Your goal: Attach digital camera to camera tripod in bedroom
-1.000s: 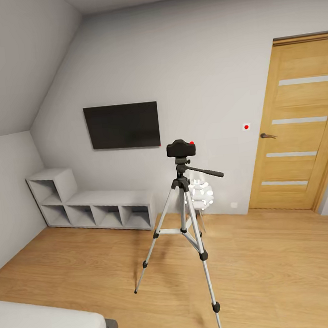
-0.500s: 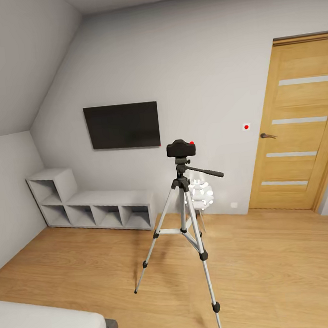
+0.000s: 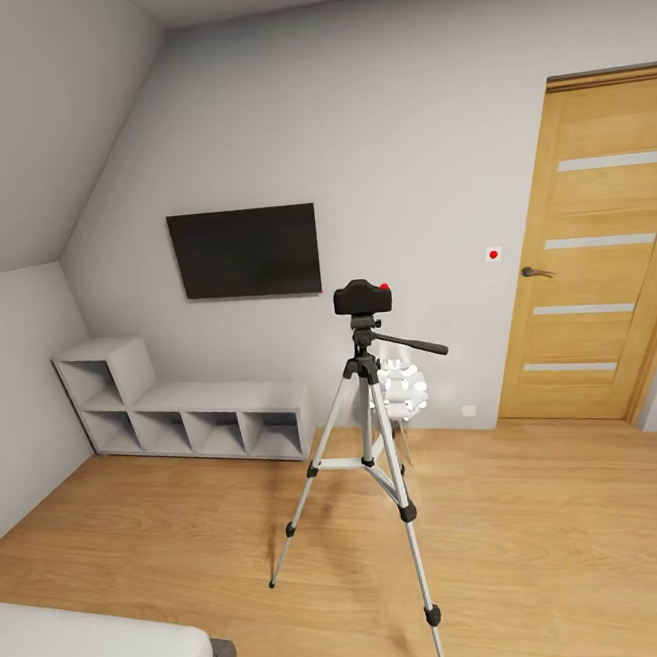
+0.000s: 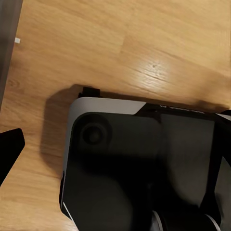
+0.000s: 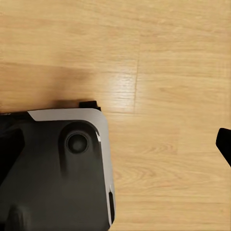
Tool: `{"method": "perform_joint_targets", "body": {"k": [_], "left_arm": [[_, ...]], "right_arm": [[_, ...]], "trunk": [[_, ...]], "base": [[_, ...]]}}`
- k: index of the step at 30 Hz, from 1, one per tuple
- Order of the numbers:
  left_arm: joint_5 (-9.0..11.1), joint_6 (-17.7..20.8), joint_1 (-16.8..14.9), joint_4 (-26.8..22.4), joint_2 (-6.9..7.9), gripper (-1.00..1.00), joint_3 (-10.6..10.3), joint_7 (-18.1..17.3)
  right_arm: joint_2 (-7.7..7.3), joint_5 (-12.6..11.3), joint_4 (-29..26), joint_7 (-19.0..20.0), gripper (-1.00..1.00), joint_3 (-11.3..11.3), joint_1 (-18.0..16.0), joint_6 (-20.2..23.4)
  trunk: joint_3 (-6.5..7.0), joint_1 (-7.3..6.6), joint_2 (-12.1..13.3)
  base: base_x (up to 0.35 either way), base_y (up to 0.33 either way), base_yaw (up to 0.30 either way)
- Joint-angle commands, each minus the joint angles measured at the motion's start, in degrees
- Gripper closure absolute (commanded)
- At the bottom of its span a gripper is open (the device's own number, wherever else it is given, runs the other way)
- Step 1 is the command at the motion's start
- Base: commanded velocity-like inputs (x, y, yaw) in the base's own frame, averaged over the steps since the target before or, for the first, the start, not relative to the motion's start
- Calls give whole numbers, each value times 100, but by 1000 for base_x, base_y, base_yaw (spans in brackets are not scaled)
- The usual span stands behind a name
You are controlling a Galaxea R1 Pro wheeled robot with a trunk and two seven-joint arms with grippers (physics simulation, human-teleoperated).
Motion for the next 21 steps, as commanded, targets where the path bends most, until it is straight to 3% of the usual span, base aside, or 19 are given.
{"method": "perform_joint_targets", "body": {"k": [1, 21], "left_arm": [[61, 24, -1, -1, 2, -100, -42, -18], [1, 22, -2, -70, 8, -100, -67, -26]], "right_arm": [[-3, 53, 18, 13, -100, -50, -7, -32], [10, 54, 18, -53, -100, -45, -4, -23]], "trunk": [[-2, 2, -4], [-2, 2, -4]], "base": [[0, 0, 0], [0, 0, 0]]}}
